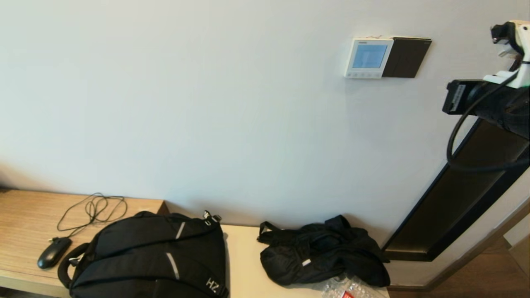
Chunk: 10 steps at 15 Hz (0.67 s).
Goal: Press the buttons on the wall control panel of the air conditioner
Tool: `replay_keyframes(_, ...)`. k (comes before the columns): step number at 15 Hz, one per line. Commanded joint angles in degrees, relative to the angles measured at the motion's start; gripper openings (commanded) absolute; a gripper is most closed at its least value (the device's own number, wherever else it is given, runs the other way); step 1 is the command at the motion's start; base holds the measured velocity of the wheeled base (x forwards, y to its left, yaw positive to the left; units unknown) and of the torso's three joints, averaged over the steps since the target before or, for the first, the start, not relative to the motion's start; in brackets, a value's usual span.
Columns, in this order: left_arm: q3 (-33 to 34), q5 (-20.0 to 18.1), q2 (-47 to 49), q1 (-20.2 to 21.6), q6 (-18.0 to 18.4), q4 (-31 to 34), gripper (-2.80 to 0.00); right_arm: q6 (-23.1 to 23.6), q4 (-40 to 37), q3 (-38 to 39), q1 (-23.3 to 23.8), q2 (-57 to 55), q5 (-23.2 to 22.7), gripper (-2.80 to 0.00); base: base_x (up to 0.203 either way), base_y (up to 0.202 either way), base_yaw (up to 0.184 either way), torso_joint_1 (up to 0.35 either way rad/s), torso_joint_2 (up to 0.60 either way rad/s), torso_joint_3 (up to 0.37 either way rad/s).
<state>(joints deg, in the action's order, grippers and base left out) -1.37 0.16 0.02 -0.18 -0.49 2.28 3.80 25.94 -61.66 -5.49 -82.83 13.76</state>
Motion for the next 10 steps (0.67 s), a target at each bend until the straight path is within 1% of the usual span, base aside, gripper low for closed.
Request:
replay_keyframes(1,0.0,0.0,0.0,0.0,0.0,0.0,-2.80,0.0,0.2,7.6,1.9,8.9,-0.2,-2.80,0.000,0.000,0.000,0.000,0.00,0.000)
replay_keyframes(4,0.0,0.0,0.0,0.0,0.0,0.0,-2.80,0.1,0.0,17.5,5.2,17.9,-1.5,-2.80,0.000,0.000,0.000,0.000,0.00,0.000)
replay_keyframes(6,0.0,0.0,0.0,0.0,0.0,0.0,-2.80,0.2,-0.1,24.0,8.4,23.2,-4.2,-2.80,0.000,0.000,0.000,0.000,0.00,0.000)
replay_keyframes(8,0.0,0.0,0.0,0.0,0.0,0.0,-2.80,0.2,-0.3,28.7,9.3,27.4,-6.5,-2.80,0.000,0.000,0.000,0.000,0.00,0.000)
replay_keyframes(10,0.0,0.0,0.0,0.0,0.0,0.0,-2.80,0.2,-0.4,32.7,9.4,30.7,-7.2,-2.80,0.000,0.000,0.000,0.000,0.00,0.000)
